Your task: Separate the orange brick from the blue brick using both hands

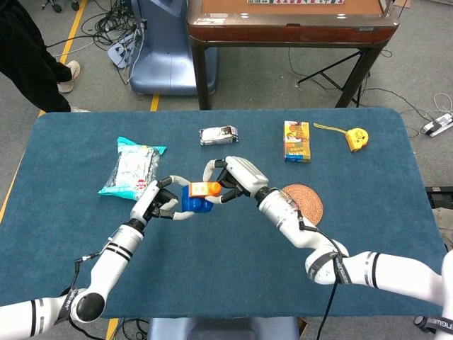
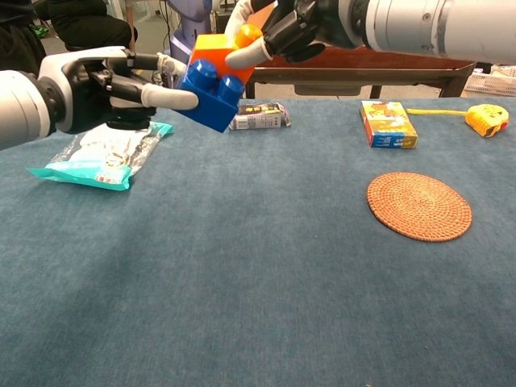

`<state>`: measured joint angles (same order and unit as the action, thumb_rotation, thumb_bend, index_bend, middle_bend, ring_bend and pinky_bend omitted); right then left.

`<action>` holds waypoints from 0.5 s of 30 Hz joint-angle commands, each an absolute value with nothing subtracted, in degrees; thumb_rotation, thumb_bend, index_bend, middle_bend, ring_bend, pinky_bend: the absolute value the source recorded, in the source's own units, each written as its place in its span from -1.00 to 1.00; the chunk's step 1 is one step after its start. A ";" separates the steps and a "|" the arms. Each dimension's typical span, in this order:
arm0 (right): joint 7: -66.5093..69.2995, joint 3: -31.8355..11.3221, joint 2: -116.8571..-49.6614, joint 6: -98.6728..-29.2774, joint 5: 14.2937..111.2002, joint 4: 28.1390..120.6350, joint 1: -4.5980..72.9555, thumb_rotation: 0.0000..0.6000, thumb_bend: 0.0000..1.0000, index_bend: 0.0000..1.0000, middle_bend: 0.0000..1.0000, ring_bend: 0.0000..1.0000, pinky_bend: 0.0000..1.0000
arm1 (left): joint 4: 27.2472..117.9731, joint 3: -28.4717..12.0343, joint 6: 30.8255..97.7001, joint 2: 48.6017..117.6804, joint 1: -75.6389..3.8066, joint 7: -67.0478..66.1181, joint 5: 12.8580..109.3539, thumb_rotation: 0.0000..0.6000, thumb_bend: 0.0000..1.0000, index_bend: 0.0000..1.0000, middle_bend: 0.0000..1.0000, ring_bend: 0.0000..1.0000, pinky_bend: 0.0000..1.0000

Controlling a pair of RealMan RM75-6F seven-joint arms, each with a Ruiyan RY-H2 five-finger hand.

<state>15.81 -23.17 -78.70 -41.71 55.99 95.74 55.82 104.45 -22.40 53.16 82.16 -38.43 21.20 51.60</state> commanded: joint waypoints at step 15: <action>18.52 -22.18 -75.71 -43.21 59.53 97.36 52.16 1.00 0.14 0.27 1.00 1.00 1.00 | 103.08 -20.60 52.52 82.44 -37.76 20.40 51.94 1.00 -0.93 0.58 1.00 1.00 1.00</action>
